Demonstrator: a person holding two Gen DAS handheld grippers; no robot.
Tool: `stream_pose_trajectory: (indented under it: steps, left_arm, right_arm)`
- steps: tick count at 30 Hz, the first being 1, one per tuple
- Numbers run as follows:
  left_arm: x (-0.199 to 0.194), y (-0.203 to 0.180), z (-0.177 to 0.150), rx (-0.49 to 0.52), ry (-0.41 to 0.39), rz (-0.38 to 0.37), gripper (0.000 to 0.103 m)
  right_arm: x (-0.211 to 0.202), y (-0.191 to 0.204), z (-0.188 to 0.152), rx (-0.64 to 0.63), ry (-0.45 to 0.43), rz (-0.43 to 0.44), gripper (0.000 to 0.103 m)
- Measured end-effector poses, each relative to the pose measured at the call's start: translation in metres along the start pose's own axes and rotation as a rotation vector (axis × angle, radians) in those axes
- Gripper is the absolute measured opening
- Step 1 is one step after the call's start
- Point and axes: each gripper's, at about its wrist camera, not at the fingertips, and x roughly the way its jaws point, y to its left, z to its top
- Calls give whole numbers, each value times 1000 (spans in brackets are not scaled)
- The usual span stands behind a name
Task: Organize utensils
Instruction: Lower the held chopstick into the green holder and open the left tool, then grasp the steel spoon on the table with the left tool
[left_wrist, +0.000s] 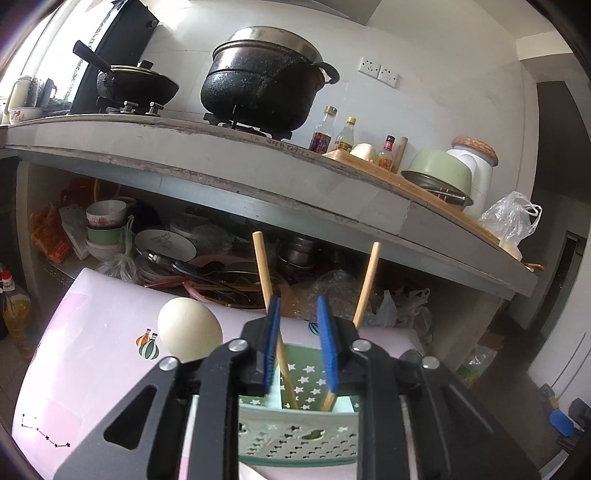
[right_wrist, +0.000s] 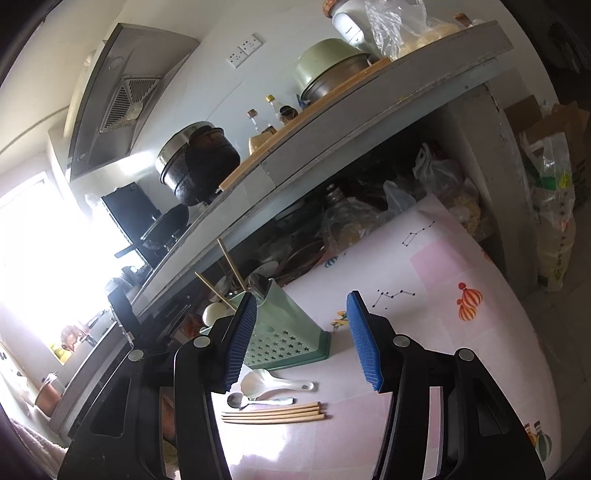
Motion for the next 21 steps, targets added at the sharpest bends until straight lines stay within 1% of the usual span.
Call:
stream_pose_trajectory:
  steps: [3,5,9,12,16,18,20,21]
  left_arm:
    - [-26,9,-2,4,-7,-9,43]
    - [-43,16,-4,11,-3,-13,49]
    - [-72,32,-14,32,34,8,55]
    - [-88,50,-24,29,83,35,56]
    - [-100,74,-42,-8,154,61,56]
    - [-100,82,-52,-26,196,58,56]
    - [-93,89,-64,-51,266,26,56]
    - [-88,91,-69,-54,295,22,56]
  right_arm:
    - [4,7,-3,-15,18,7,50]
    - [9,12,-7,-30,38,9,50]
    - [21,23,-20,-86,94,4,50]
    - [31,29,-31,-101,148,10,50]
    - [42,36,-45,-120,212,12,50]
    - [48,40,-53,-126,246,14,50]
    - [53,44,-61,-130,279,14,50]
    - [56,45,-65,-133,292,12,50]
